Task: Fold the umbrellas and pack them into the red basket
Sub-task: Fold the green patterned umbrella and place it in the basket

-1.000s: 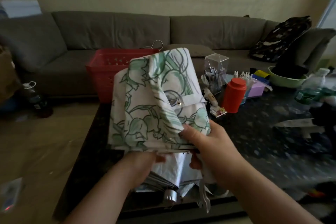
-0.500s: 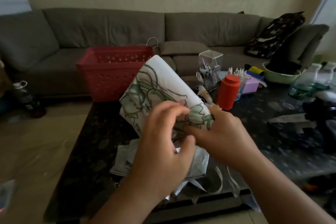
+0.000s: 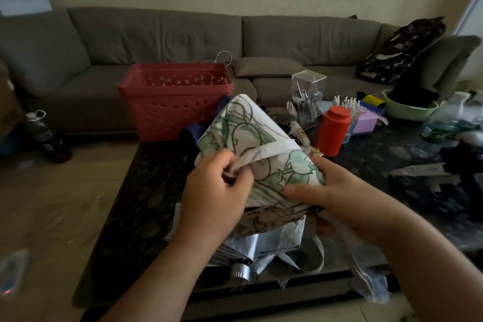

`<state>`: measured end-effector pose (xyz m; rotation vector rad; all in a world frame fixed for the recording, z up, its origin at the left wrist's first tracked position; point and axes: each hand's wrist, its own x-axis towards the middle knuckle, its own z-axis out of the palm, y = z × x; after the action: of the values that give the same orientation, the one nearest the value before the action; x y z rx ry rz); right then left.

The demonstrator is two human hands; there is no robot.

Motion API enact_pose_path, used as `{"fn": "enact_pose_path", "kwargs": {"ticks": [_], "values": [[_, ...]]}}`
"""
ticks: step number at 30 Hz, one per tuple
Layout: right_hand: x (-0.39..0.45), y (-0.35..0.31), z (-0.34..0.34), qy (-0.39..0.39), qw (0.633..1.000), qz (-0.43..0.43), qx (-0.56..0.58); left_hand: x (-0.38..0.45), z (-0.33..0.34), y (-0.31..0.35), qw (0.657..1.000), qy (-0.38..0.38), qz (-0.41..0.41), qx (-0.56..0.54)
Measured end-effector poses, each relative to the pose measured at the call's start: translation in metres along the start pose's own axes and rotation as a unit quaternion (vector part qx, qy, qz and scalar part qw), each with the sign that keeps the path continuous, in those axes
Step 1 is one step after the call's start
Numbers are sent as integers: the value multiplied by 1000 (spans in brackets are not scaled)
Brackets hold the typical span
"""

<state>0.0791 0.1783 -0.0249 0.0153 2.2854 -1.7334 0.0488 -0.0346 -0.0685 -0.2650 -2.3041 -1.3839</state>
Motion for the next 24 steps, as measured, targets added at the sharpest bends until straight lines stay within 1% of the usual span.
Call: {"fn": "enact_pose_path", "kwargs": {"ticks": [1, 3, 6, 7, 8, 9, 10, 11, 12, 13, 14, 15, 16, 17, 18, 19, 20, 21, 22, 23, 24], "values": [[-1, -1, -2, -6, 1000, -7, 20, 2, -1, -3, 999, 25, -35, -27], [-5, -4, -6, -10, 997, -15, 73, 7, -3, -13, 985, 62, -119, -110], [-5, -4, -16, -4, 991, -3, 134, 12, -9, -24, 956, 81, -203, -194], [-2, -2, -22, -6, 989, 11, 150, 13, -13, -25, 948, 75, -226, -212], [1, -1, -25, -5, 985, 29, 168, 14, -17, -27, 943, 52, -245, -221], [4, 4, -29, -10, 981, 44, 188, 15, -22, -29, 943, 11, -253, -216], [5, 8, -30, -19, 978, 58, 201, 14, -28, -32, 947, -45, -255, -190], [5, 12, -32, -32, 975, 64, 211, 14, -35, -38, 951, -106, -256, -136], [5, 15, -34, -42, 974, 63, 215, 14, -41, -46, 952, -163, -252, -59], [3, 15, -33, -59, 974, 58, 213, 14, -47, -54, 947, -204, -246, 17], [1, 14, -33, -79, 974, 51, 205, 16, -52, -63, 945, -208, -241, 71], [-1, 14, -32, -98, 974, 48, 200, 20, -56, -66, 954, -165, -235, 83], [-4, 14, -31, -107, 975, 44, 190, 26, -59, -66, 970, -85, -221, 65], [-5, 14, -30, -111, 977, 43, 178, 30, -62, -63, 980, 12, -193, 45], [-5, 14, -28, -108, 979, 41, 170, 32, -64, -53, 984, 98, -141, 37], [-5, 14, -25, -103, 980, 39, 163, 31, -64, -39, 985, 151, -79, 27], [-4, 13, -20, -92, 983, 35, 153, 26, -61, -20, 986, 166, -10, 3], [-4, 12, -14, -76, 987, 30, 139, 16, -56, 1, 987, 144, 64, -25], [-4, 9, -9, -54, 992, 23, 115, 5, -47, 22, 984, 100, 141, -41], [-4, 8, -3, -33, 996, 12, 86, -8, -36, 39, 976, 40, 210, -36], [-4, 7, 1, -12, 998, -4, 56, -19, -24, 48, 970, -23, 242, -14]]}}
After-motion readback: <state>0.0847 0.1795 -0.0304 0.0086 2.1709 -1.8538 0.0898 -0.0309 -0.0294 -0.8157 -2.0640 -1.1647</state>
